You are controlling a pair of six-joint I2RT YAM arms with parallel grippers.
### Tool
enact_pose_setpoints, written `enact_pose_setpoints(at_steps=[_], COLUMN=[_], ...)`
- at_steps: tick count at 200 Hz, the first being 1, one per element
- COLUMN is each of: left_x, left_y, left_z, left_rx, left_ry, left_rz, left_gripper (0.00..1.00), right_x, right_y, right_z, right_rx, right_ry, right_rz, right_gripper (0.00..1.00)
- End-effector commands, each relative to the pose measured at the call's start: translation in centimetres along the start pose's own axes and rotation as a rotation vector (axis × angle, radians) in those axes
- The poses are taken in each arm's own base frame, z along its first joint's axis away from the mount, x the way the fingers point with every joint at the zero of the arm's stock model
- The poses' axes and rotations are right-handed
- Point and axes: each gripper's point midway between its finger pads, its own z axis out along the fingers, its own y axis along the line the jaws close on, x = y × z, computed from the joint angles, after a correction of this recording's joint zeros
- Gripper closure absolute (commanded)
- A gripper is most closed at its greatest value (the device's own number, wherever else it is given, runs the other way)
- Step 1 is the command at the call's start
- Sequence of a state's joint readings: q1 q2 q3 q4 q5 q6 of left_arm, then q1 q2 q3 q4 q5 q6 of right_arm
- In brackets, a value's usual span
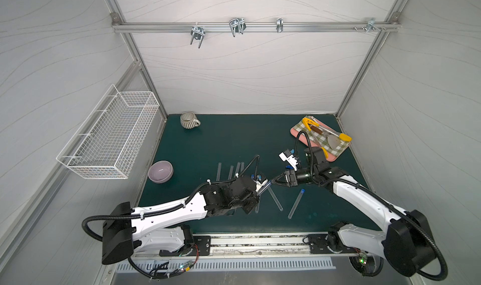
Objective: Remove stoppers from test tubes
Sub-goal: Pick up the test tube at the center of the board, then open the stopper on the test tube.
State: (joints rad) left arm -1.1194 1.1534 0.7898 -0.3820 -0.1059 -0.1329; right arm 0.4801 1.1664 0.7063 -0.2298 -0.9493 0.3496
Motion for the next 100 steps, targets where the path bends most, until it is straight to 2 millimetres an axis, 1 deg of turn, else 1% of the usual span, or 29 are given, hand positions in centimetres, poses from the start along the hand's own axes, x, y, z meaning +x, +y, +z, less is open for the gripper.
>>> enact_pose_setpoints(at_steps=[1, 51, 86, 100], left_x=[-1.45, -1.56, -1.66, -1.67], left_y=[-0.20, -0.23, -0.23, -0.25], left_z=[-0.67, -0.79, -0.92, -0.97], left_rx=[-0.002, -0.007, -0.008, -0.007], left_ry=[-0.071, -0.081, -0.091, -0.097], left_rz=[0.032, 0.040, 0.042, 0.042], left_gripper=[0.93, 0.94, 0.95, 0.95], right_x=[-0.97, -0.96, -0.82, -0.75], right_y=[1.36, 1.13, 1.18, 1.08], right_z=[0.08, 0.49, 0.67, 0.77], right_rx=[-0.046, -0.049, -0.053, -0.055], right_ry=[-0.006, 0.002, 0.009, 0.013], right_rz=[-0.049, -0.041, -0.041, -0.040], right_gripper=[0.34, 0.51, 0.56, 0.60])
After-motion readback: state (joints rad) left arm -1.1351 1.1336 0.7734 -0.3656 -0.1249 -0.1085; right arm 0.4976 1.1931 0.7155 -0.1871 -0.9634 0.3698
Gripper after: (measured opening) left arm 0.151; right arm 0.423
